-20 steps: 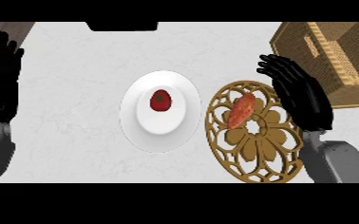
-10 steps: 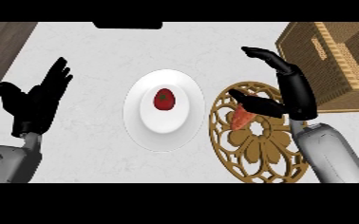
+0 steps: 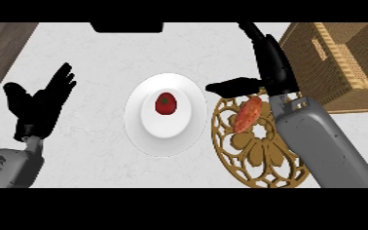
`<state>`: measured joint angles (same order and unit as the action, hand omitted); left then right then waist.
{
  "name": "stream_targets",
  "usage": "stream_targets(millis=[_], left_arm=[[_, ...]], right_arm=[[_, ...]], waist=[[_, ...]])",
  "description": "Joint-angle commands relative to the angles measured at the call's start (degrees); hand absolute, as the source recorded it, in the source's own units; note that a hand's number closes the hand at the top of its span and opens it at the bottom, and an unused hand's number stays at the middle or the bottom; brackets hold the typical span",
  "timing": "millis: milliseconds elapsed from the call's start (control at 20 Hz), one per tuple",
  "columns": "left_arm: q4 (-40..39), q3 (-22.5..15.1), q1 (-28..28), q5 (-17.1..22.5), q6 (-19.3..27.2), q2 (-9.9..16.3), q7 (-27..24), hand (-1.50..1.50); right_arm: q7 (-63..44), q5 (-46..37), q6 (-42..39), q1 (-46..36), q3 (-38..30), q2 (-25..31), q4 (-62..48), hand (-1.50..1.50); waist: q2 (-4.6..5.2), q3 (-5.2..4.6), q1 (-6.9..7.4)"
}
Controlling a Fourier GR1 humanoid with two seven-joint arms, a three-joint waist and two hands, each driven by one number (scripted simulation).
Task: Pick the sweet potato from the placemat and place it in the basket
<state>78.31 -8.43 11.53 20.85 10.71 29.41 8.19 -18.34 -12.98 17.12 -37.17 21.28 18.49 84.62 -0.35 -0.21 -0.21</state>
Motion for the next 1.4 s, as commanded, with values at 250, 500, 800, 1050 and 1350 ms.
stream_targets(millis=[250, 500, 800, 1050, 1350], left_arm=[[-0.8, 0.2, -0.1, -0.3, 0.1, -0.4, 0.7, 0.0], [0.2, 0.3, -0.5, -1.1, 0.0, -0.8, 0.5, 0.0], [-0.8, 2.7, -0.7, 0.1, -2.7, 0.4, 0.2, 0.0], [-0.8, 2.0, -1.1, -2.7, -0.9, -2.2, -0.9, 0.0], [4.4, 2.8, -4.5, -2.9, -2.3, -2.4, 0.8, 0.0]], right_arm=[[-33.0, -6.4, -20.6, -14.8, 0.0, 16.1, -2.9, -1.5], [-41.0, 7.6, -37.8, -19.5, -7.1, 21.2, 0.3, -1.5], [-44.1, 20.7, -44.6, -12.1, -11.1, 23.4, 5.3, -1.5], [-45.9, 29.2, -43.3, -4.3, -17.4, 27.5, 15.3, -1.5], [-43.6, 23.1, -34.3, 6.2, -20.6, 24.9, 27.9, -1.5]], waist=[[-0.59, -0.12, -0.92], [-0.27, 0.13, -0.41], [-0.13, 0.21, -0.82], [-0.13, 0.21, -1.04], [0.05, 0.22, -0.08]])
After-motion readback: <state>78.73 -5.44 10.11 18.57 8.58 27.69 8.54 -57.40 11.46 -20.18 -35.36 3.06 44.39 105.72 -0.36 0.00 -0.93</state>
